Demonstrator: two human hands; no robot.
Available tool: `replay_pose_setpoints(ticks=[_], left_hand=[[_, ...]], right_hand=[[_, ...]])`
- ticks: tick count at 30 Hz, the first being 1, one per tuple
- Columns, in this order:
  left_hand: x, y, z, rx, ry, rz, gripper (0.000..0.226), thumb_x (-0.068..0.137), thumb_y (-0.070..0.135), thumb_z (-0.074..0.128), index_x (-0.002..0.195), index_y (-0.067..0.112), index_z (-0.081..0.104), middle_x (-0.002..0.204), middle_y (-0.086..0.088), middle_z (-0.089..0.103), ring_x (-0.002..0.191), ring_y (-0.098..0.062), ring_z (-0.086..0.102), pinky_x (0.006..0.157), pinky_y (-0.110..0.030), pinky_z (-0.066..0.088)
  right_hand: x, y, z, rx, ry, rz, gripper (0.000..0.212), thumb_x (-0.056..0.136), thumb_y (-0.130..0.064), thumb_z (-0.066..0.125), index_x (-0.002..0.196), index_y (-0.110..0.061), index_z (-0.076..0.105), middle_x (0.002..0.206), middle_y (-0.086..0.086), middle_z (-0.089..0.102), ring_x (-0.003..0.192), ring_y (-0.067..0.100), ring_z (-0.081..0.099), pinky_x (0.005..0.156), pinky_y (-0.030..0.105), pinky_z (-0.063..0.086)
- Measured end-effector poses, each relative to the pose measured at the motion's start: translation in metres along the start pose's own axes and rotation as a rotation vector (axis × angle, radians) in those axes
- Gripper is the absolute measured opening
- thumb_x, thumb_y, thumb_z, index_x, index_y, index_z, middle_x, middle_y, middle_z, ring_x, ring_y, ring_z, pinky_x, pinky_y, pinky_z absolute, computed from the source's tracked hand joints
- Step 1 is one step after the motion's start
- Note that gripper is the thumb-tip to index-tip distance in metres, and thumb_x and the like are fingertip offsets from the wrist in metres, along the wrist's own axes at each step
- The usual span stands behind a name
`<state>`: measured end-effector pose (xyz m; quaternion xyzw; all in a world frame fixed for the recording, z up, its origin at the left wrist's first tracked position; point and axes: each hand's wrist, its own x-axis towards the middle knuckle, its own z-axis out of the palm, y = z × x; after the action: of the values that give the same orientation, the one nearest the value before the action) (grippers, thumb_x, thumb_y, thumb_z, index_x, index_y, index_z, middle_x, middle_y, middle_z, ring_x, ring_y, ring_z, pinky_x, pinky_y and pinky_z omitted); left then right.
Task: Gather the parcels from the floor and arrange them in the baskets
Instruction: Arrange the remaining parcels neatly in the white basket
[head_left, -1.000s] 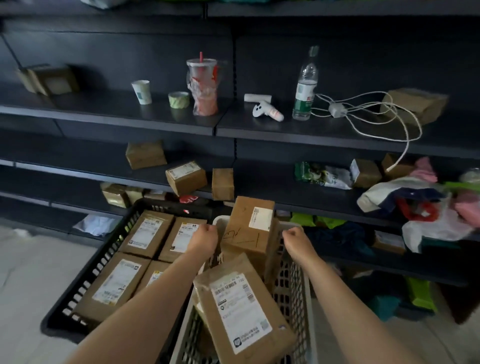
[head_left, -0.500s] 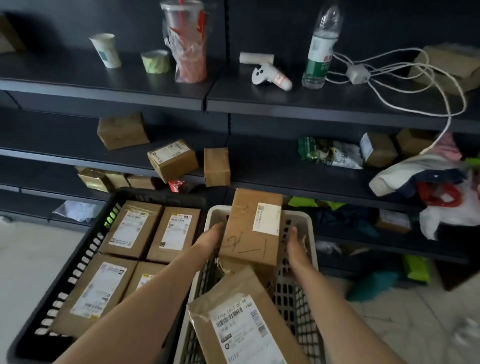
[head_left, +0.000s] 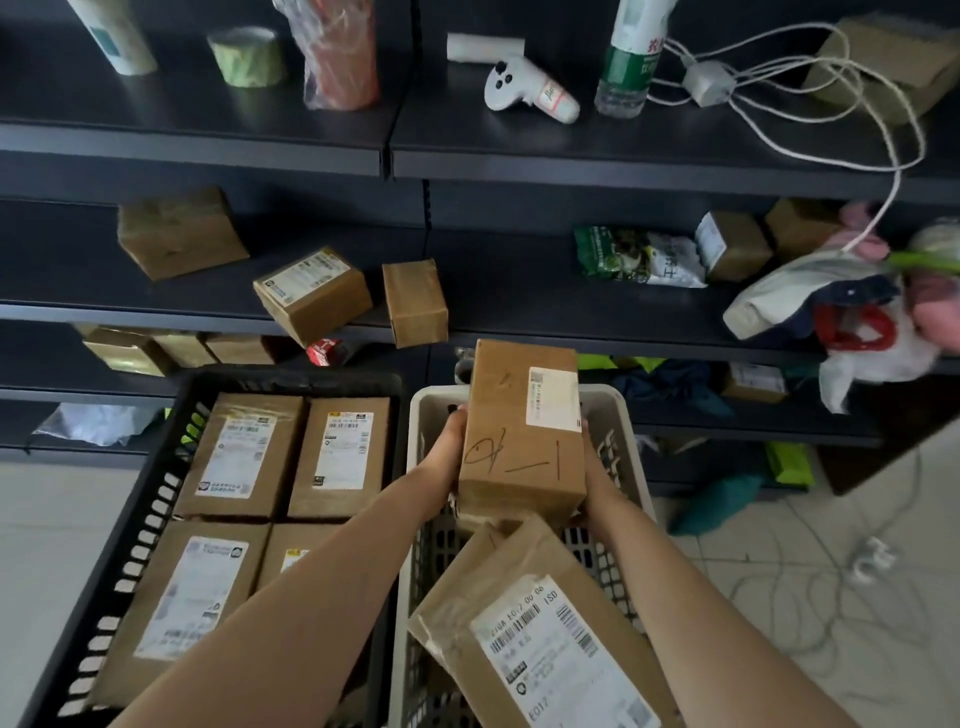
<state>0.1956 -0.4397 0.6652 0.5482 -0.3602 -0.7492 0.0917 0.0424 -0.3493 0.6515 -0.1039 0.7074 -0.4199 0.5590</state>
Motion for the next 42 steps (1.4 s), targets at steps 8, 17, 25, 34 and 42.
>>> replay_pose_setpoints(ticks=[8,17,25,34,42], left_hand=[[-0.01,0.012,-0.019,0.01,-0.034,0.071,0.049,0.098,0.06,0.03,0.098,0.025,0.063,0.093,-0.006,0.069,0.088,-0.02,0.063,0.08,-0.031,0.049],[-0.034,0.023,-0.041,0.001,0.011,0.13,0.063,0.098,0.062,0.025,0.111,0.014,0.063,0.119,-0.015,0.067,0.111,-0.027,0.06,0.1,-0.038,0.045],[-0.027,0.029,-0.099,-0.036,0.07,0.174,0.056,0.097,0.062,0.023,0.105,0.023,0.063,0.103,-0.007,0.068,0.098,-0.021,0.06,0.091,-0.036,0.047],[-0.012,0.016,-0.142,-0.007,0.182,0.143,0.047,0.103,0.048,0.022,0.099,0.021,0.059,0.096,-0.005,0.065,0.095,-0.021,0.057,0.089,-0.035,0.041],[-0.027,0.039,-0.142,0.028,0.051,0.212,0.063,0.09,0.076,0.012,0.108,0.041,0.06,0.126,0.007,0.06,0.128,-0.014,0.045,0.12,-0.044,0.019]], right_hand=[[0.004,0.002,0.018,0.042,0.03,-0.019,0.061,0.1,-0.064,0.028,0.137,-0.023,0.053,0.134,0.014,0.058,0.127,0.033,0.051,0.112,0.052,0.037],[0.001,-0.011,0.045,0.053,0.073,-0.008,0.07,0.077,-0.085,0.045,0.117,-0.03,0.06,0.13,0.015,0.061,0.124,0.037,0.053,0.105,0.048,0.04],[0.001,-0.053,0.096,-0.054,-0.068,0.062,0.087,0.08,-0.087,0.033,0.132,-0.021,0.057,0.129,0.017,0.062,0.124,0.039,0.052,0.107,0.057,0.041],[0.012,-0.057,0.133,-0.007,-0.188,0.194,0.117,0.043,-0.097,0.058,0.132,-0.02,0.057,0.127,0.02,0.064,0.121,0.041,0.056,0.11,0.059,0.036],[0.018,-0.062,0.128,-0.014,-0.028,0.174,0.099,0.081,-0.088,0.025,0.138,-0.012,0.051,0.129,0.022,0.061,0.123,0.04,0.054,0.108,0.06,0.035]])
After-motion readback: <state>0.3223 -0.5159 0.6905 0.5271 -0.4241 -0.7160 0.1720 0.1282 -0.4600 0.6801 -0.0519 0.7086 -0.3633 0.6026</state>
